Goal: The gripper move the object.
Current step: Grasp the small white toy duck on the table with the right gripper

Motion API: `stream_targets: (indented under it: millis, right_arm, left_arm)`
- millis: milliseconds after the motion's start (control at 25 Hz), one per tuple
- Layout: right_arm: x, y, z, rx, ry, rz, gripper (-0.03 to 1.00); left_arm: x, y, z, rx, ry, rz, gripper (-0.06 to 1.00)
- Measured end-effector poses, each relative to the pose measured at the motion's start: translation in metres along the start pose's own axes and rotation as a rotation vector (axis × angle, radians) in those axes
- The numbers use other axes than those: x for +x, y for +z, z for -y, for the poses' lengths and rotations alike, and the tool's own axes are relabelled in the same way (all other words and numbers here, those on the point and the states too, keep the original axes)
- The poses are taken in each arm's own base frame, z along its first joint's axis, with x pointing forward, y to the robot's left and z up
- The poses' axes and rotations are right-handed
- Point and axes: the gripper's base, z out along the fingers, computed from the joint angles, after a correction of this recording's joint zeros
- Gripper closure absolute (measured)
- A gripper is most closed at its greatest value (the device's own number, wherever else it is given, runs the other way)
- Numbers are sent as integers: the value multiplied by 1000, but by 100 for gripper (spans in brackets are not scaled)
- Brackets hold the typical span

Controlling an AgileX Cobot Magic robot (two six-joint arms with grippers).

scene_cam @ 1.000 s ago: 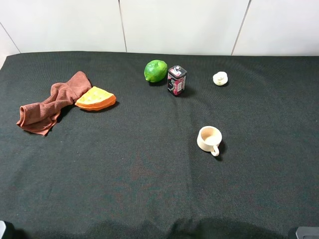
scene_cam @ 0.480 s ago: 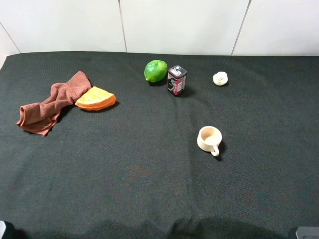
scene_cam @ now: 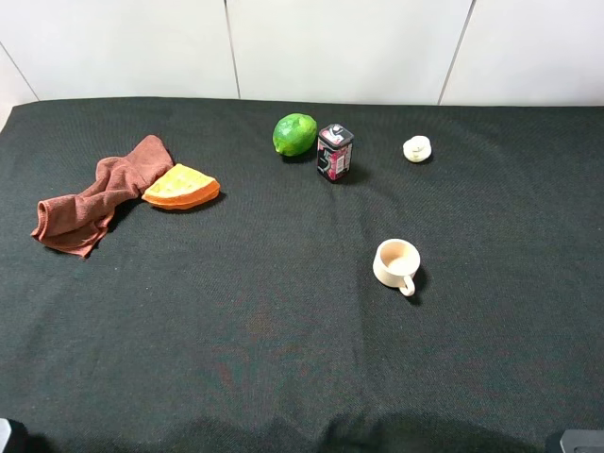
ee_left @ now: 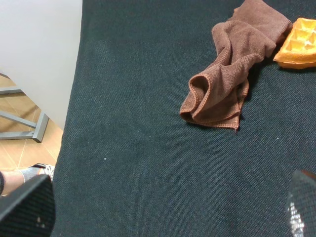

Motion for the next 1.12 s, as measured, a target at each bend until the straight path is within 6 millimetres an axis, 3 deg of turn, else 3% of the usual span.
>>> stream_targets:
  millis: [240, 680, 1120]
  right_arm:
    - [-41, 27, 3, -33, -16, -115, 27]
    - [-121, 96, 10, -75, -55, -361, 27]
    - [-156, 161, 13, -104, -82, -510, 27]
  left_arm:
    - [0, 0, 0, 0, 0, 0, -5]
    - [0, 0, 0, 0, 0, 0, -5]
    - [0, 0, 0, 0, 0, 0, -5]
